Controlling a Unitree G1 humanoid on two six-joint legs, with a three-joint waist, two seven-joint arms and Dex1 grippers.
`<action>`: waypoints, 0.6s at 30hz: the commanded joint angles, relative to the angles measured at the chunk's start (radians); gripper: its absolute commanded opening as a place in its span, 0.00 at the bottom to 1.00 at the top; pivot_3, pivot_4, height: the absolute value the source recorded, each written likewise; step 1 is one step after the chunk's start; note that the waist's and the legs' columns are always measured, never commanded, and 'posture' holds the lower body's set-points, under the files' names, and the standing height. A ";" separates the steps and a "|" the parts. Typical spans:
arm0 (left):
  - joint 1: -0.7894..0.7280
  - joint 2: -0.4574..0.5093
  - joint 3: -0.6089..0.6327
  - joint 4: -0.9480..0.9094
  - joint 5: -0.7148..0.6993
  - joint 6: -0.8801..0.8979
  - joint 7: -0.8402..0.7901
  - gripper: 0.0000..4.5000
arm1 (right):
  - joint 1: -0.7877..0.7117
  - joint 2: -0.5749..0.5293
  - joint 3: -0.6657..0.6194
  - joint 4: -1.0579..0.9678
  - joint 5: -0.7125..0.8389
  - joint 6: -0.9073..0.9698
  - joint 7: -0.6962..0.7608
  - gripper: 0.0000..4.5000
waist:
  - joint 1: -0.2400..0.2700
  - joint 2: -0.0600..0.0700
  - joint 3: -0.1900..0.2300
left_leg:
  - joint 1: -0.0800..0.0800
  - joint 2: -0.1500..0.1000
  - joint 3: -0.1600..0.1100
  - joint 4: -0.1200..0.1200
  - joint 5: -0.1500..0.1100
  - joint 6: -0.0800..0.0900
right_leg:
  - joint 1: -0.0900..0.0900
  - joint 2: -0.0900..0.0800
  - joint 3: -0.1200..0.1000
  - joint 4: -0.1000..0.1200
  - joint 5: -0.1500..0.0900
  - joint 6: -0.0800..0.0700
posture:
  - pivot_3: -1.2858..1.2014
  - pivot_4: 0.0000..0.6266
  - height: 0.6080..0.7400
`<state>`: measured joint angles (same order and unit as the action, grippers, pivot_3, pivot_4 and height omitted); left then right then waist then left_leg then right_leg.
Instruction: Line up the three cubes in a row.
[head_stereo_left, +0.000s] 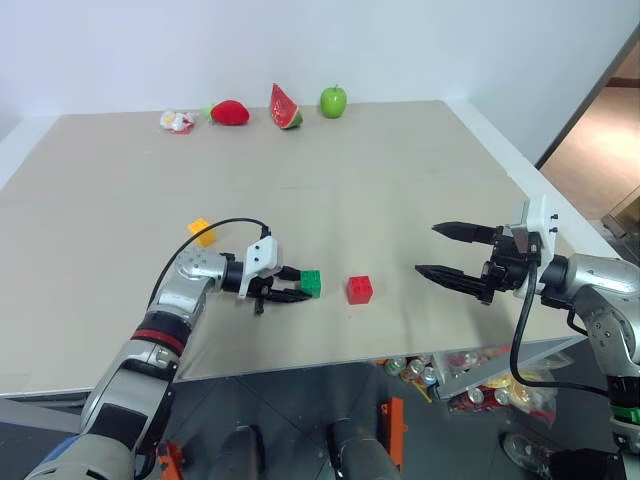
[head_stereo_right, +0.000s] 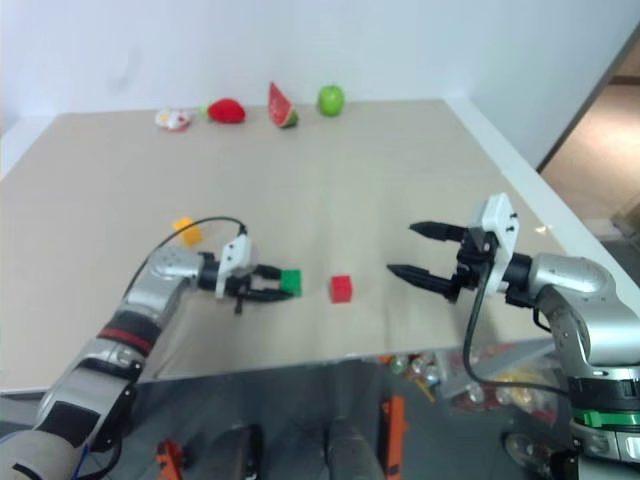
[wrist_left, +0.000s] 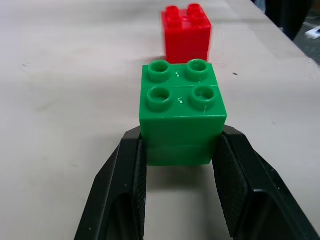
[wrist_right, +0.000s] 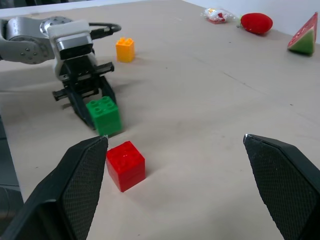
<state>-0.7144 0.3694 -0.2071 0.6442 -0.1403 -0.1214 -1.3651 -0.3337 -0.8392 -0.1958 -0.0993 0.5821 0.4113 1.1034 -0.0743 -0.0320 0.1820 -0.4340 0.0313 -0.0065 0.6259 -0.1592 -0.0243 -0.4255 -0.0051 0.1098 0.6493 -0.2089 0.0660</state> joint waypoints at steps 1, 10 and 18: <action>0.021 0.026 0.020 -0.091 -0.043 0.051 -0.029 0.29 | -0.025 -0.002 -0.007 -0.009 -0.003 -0.007 0.001 1.00 | 0.000 0.000 0.000 | 0.000 0.000 0.000 0.000 0.000 0.000 | 0.000 0.000 0.000 0.000 0.000 0.000 | 0.52 0.24 1.00; 0.059 0.029 0.012 -0.123 -0.035 0.076 -0.012 0.29 | -0.050 0.002 0.007 0.002 -0.011 -0.001 0.007 1.00 | 0.000 0.000 0.000 | 0.000 0.000 0.000 0.002 0.000 0.000 | 0.000 0.000 0.000 0.000 0.000 0.000 | 0.52 0.24 1.00; 0.014 0.003 0.024 0.007 0.017 -0.038 0.074 0.52 | -0.046 -0.003 0.003 -0.007 -0.005 0.003 0.003 1.00 | 0.004 0.000 0.000 | 0.000 -0.001 0.000 0.002 0.000 0.000 | 0.001 -0.001 0.000 0.000 0.001 0.000 | 0.52 0.24 1.00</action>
<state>-0.6765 0.3675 -0.2001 0.6259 -0.1408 -0.1350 -1.3304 -0.3680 -0.8361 -0.1699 -0.0922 0.5721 0.4175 1.1082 -0.0699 -0.0319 0.1820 -0.4338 0.0307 -0.0067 0.6287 -0.1589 -0.0238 -0.4239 -0.0060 0.1093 0.6493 -0.2081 0.0659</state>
